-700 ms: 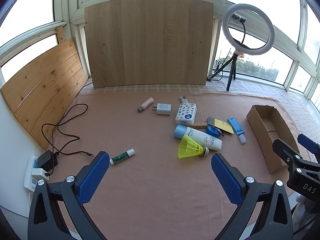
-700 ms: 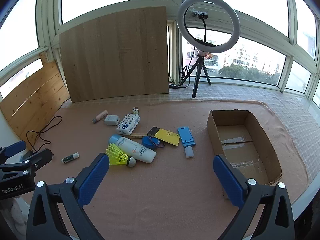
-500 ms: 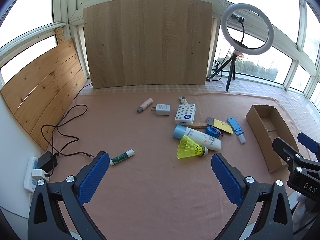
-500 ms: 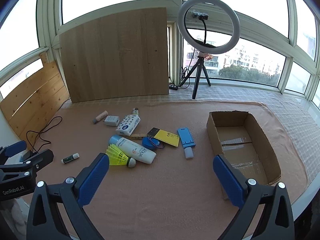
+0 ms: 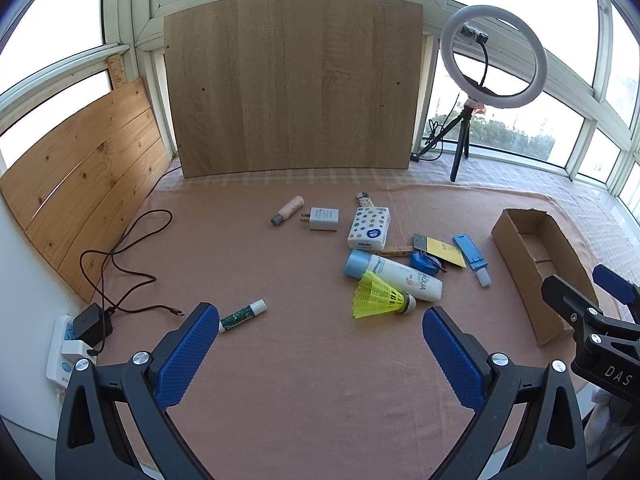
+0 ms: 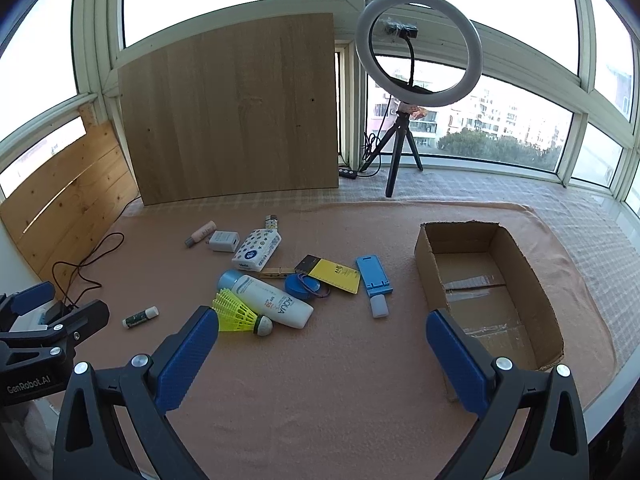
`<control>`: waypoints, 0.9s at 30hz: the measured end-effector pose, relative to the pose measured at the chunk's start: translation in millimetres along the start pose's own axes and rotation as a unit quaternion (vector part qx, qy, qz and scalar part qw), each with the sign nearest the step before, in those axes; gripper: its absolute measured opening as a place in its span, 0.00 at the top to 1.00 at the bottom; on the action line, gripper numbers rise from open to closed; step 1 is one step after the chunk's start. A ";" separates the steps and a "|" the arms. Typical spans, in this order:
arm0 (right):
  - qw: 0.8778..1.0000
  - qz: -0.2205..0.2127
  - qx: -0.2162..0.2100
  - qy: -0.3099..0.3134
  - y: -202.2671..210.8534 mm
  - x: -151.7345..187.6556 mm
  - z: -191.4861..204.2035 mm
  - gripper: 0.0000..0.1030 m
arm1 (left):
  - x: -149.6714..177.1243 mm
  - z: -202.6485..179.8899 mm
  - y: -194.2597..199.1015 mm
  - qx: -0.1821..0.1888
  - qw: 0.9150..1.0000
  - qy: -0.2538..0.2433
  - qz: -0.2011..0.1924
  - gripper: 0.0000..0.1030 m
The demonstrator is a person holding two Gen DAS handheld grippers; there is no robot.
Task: Organize objects
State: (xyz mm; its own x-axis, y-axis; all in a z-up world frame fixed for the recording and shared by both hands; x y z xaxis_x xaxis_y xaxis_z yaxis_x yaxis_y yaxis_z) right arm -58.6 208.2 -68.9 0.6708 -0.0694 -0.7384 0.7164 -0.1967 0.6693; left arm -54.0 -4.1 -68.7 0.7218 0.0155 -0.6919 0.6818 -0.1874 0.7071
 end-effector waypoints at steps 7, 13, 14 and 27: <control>1.000 0.005 0.000 -0.004 -3.1 0.4 -0.2 0.00 | 0.4 1.3 -2.9 0.002 1.000 -0.001 0.003 0.00; 1.000 0.005 0.000 -0.003 -3.8 0.5 -0.3 0.00 | -0.1 0.5 -4.5 0.003 1.000 -0.002 0.002 0.00; 1.000 0.005 0.000 -0.003 -3.8 0.5 -0.4 0.00 | -0.6 0.5 -5.1 0.003 1.000 -0.001 0.002 0.00; 1.000 0.007 0.000 -0.002 -6.3 -0.2 1.2 0.00 | -0.1 0.0 -6.5 0.004 1.000 -0.001 0.002 0.00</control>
State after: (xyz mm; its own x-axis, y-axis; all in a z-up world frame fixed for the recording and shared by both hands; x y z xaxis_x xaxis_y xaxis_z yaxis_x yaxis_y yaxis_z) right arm -63.5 208.3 -73.1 0.6806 -0.0760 -0.7287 0.7064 -0.1957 0.6802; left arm -58.5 -2.9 -73.2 0.7245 0.0130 -0.6892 0.6779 -0.1945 0.7089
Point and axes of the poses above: each gripper's, at about its wrist camera, not at the fingertips, and y roughly against the way its jaws point, z to its left, x to its underside, the point moved 8 cm from there along -y, roughly the way its jaws point, and after that the axes turned 10 degrees about x, right-handed, at the moved point
